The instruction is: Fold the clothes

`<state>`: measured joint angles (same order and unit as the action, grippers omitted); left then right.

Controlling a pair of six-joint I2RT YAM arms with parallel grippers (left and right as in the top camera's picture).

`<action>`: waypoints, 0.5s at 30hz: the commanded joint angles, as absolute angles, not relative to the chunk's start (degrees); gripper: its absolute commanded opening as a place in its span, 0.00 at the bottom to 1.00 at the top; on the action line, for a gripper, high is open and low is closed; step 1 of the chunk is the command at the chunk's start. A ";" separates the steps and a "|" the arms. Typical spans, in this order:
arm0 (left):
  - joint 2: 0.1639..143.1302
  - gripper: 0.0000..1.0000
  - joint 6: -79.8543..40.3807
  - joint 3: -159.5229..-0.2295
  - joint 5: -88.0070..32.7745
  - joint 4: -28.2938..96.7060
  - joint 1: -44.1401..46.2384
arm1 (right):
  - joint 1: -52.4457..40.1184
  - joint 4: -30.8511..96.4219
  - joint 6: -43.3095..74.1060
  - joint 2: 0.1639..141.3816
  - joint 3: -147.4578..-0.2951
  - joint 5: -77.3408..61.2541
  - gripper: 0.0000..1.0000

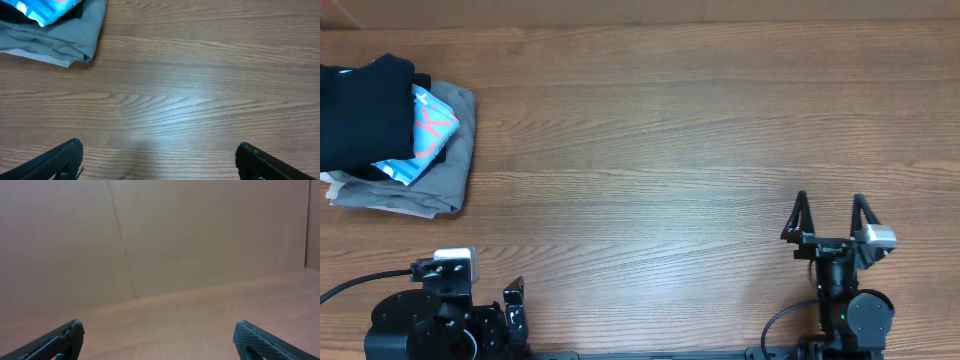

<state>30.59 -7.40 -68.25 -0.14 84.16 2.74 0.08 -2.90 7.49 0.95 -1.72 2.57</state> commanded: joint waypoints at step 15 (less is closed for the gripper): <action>30.26 1.00 -8.16 -68.38 0.58 83.96 2.61 | 0.38 5.23 7.64 0.93 -0.71 -1.15 1.00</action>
<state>30.59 -7.40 -68.23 -0.14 84.18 2.76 0.08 5.52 7.49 1.06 -1.06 -0.93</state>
